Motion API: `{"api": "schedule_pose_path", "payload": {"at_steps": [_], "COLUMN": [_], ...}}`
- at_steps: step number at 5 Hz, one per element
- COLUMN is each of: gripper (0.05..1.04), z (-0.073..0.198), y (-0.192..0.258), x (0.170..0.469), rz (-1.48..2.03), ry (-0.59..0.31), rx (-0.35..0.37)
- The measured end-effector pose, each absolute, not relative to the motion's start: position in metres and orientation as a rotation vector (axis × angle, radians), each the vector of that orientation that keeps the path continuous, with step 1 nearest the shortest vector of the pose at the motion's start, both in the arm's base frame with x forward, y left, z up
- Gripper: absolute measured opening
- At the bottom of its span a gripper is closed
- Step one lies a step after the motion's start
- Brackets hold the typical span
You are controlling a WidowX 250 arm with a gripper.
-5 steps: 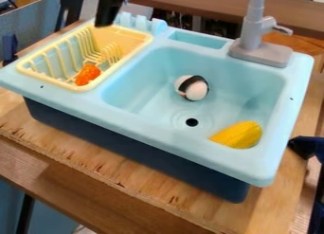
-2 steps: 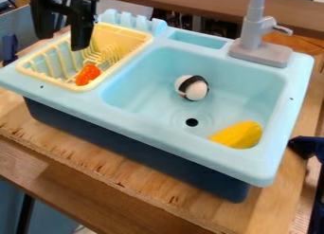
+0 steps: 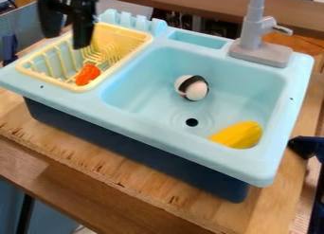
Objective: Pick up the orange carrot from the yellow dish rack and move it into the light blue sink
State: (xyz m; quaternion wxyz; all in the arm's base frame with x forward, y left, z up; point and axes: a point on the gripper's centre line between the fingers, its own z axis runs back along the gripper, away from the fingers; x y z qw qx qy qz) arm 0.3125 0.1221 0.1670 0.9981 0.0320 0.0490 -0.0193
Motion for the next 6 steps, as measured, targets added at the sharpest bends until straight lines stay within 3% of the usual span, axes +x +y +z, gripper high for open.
{"api": "schedule_pose_path", "payload": {"at_steps": [2, 6], "gripper": [1.001, 1.001], "z": [0.165, 0.136], "y": [0.143, 0.144], "x": [0.313, 0.322], "rz": [-0.091, -0.101], "ry": [0.034, 0.005], "rx": [0.035, -0.006]}}
